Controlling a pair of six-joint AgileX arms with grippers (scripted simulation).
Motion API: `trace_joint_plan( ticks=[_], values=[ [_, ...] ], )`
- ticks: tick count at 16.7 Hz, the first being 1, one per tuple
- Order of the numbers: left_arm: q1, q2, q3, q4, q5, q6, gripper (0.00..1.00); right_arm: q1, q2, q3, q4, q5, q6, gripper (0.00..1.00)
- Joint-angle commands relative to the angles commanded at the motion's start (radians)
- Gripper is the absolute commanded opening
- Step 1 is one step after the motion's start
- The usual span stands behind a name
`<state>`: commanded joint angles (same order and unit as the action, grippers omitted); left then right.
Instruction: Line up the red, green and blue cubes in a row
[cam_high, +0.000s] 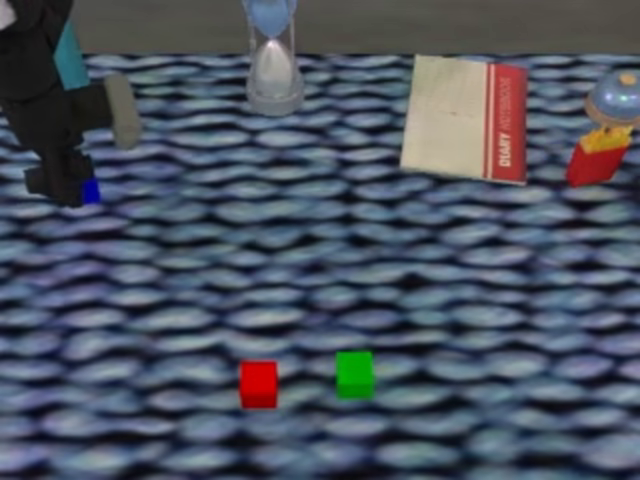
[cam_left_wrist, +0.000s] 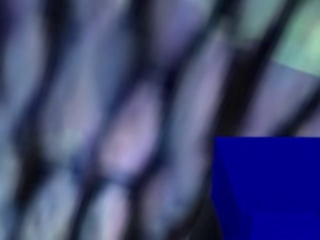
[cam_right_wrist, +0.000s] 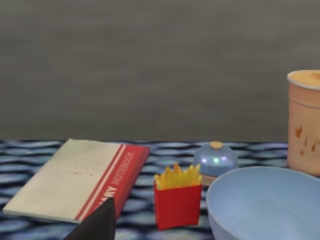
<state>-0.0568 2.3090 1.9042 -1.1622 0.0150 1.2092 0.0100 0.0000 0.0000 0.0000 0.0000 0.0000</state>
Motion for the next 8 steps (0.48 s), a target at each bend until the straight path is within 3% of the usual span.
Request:
trace_joint_plan(
  ticks=[4, 8],
  values=[
    [-0.15, 0.001, 0.016, -0.013, 0.001, -0.101, 0.0, 0.0, 0.0, 0.0, 0.0, 0.0, 0.0, 1.0],
    [-0.429, -0.001, 0.031, -0.034, 0.0, -0.27, 0.0, 0.0, 0.0, 0.0, 0.0, 0.0, 0.0, 1.0]
  ],
)
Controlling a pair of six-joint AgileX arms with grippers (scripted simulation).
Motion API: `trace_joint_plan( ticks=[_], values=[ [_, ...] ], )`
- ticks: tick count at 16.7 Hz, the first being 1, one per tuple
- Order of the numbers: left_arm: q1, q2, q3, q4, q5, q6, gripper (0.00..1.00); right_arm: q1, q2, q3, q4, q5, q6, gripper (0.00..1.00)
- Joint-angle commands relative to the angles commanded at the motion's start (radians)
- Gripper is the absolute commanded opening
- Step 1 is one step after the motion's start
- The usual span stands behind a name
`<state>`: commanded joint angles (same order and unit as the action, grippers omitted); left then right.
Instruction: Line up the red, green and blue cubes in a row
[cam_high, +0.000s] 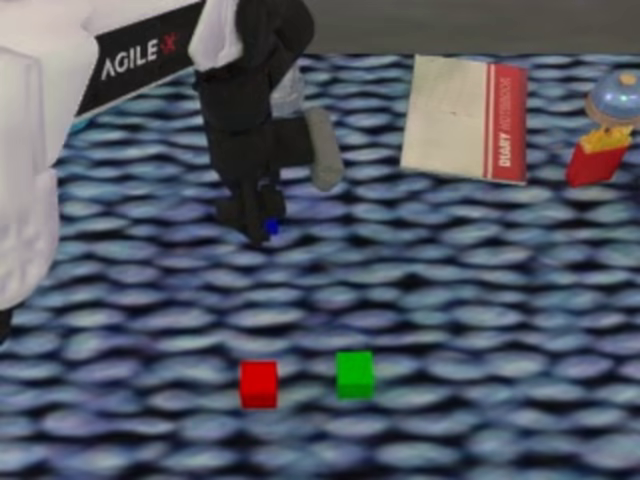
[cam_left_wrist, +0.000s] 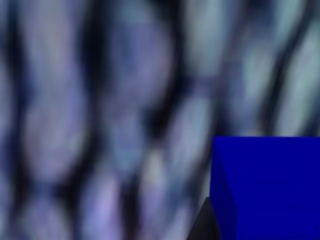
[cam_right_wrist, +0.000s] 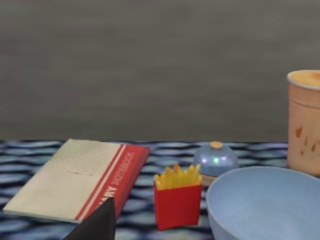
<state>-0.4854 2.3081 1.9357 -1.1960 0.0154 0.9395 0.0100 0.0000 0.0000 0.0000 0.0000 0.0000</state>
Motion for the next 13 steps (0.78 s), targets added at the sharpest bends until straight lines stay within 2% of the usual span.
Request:
trace_joint_plan(
  ticks=[4, 6, 9, 13],
  values=[
    [-0.29, -0.01, 0.01, -0.018, -0.001, -0.179, 0.0, 0.0, 0.0, 0.0, 0.0, 0.0, 0.0, 1.0],
    [-0.391, -0.016, 0.012, -0.024, -0.001, -0.252, 0.0, 0.0, 0.0, 0.0, 0.0, 0.0, 0.0, 1.0],
    [-0.463, -0.022, 0.013, -0.029, -0.001, -0.311, 0.0, 0.0, 0.0, 0.0, 0.0, 0.0, 0.0, 1.0],
    [-0.463, -0.017, 0.013, -0.028, 0.0, -0.311, 0.0, 0.0, 0.0, 0.0, 0.0, 0.0, 0.0, 1.0]
  ],
)
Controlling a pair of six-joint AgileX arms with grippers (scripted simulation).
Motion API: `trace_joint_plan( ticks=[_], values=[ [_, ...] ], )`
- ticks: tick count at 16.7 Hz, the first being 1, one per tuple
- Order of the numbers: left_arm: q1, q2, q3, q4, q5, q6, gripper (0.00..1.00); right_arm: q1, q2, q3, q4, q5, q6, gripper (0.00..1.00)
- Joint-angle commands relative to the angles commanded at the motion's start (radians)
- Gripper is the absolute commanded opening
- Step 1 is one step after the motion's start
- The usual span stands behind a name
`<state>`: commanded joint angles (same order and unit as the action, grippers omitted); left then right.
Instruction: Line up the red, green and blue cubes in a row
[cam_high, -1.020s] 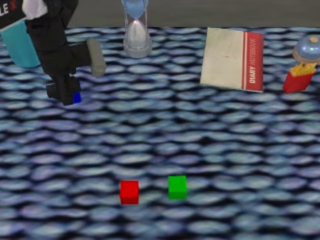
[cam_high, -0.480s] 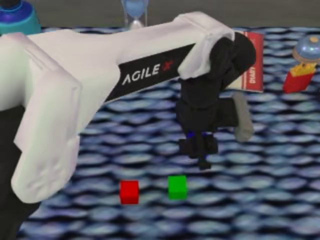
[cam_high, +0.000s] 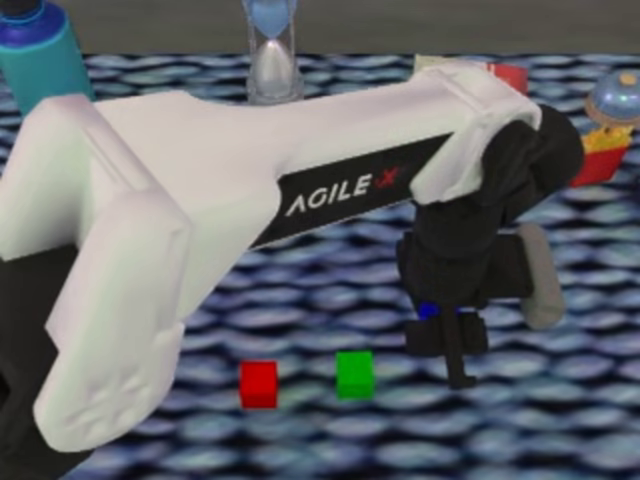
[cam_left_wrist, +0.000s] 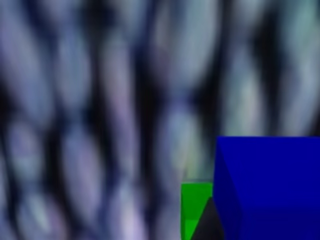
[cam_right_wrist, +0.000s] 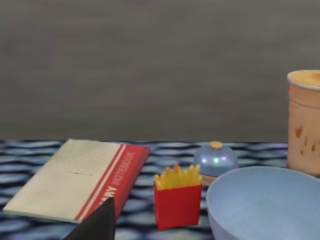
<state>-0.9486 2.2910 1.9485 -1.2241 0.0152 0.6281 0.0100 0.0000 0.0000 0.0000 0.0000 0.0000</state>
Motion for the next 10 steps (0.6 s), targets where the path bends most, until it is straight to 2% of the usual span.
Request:
trace_joint_plan(
  ticks=[10],
  values=[
    [-0.007, 0.076, -0.139, 0.22, 0.0, -0.006, 0.0, 0.0, 0.0, 0.0, 0.0, 0.0, 0.0, 1.0]
  ],
)
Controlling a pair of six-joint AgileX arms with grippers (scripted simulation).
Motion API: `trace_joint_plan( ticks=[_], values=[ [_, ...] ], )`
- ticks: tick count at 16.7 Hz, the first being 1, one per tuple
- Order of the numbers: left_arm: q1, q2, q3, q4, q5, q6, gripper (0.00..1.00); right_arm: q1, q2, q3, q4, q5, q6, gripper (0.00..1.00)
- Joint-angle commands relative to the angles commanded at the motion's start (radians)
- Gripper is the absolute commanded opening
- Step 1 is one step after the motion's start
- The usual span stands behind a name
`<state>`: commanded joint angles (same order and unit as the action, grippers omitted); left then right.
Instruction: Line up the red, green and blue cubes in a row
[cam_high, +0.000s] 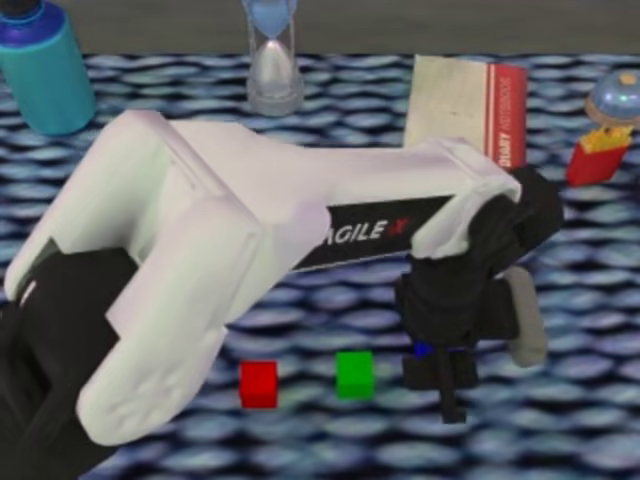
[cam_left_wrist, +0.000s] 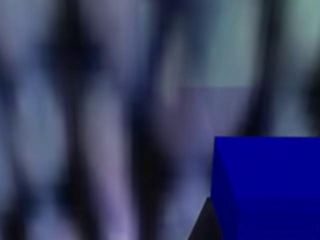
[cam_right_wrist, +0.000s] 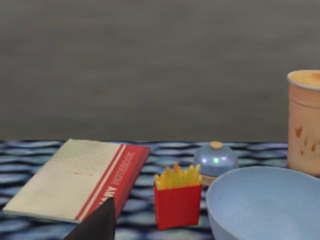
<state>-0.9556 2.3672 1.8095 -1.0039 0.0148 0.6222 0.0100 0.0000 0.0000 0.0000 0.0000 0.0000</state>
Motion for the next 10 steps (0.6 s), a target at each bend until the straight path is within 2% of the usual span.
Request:
trace_joint_plan(
  ticks=[4, 10],
  values=[
    [0.0, 0.001, -0.001, 0.002, 0.0, 0.0, 0.0, 0.0, 0.0, 0.0, 0.0, 0.0, 0.0, 1.0],
    [0.0, 0.001, -0.001, 0.002, 0.0, 0.0, 0.45, 0.0, 0.0, 0.0, 0.0, 0.0, 0.0, 1.0]
  ],
)
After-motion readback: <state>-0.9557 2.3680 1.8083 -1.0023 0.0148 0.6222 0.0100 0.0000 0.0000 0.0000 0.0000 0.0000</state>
